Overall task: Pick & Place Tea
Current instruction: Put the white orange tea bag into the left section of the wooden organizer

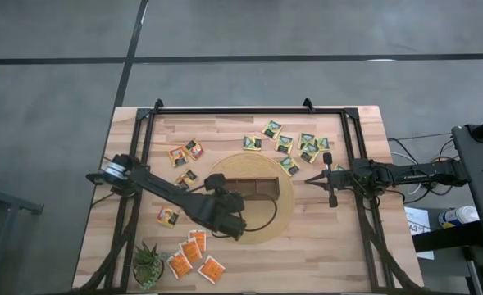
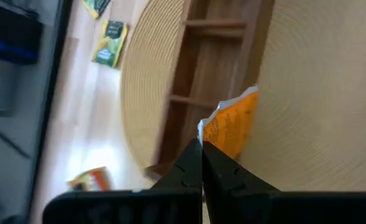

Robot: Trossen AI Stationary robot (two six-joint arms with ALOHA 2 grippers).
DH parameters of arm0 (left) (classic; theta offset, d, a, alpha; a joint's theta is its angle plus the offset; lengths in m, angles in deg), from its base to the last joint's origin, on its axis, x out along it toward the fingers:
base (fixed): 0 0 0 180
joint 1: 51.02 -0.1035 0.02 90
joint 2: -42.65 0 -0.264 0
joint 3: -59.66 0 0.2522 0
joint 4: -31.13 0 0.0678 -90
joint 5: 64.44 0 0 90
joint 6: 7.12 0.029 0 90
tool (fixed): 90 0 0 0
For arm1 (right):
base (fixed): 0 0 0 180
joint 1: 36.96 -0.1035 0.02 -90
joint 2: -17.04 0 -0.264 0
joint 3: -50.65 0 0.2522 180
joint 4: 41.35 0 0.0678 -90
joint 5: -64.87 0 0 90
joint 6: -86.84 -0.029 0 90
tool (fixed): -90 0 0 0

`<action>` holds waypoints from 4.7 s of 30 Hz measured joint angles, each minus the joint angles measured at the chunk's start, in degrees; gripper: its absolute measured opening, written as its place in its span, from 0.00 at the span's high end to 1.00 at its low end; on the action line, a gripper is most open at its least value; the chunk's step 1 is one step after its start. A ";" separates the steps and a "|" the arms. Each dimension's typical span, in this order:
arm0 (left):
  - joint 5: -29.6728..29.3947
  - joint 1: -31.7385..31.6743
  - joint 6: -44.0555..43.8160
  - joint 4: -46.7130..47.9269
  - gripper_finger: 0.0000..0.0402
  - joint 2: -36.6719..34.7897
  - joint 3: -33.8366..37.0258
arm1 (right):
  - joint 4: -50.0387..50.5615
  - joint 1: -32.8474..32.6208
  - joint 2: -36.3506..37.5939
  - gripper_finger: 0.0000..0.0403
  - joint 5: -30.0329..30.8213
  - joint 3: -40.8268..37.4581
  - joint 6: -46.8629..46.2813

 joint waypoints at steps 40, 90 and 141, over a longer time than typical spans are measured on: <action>-1.48 -4.80 5.81 9.48 1.00 3.53 -2.66 | -0.02 0.02 0.00 0.98 0.00 0.02 0.00; -3.62 -8.18 8.79 1.04 0.76 3.36 -2.14 | 0.01 0.01 0.00 0.98 0.00 0.00 0.00; 28.97 14.68 -44.79 -14.25 0.76 3.31 -3.42 | -0.02 0.00 0.00 0.98 -0.02 0.00 0.00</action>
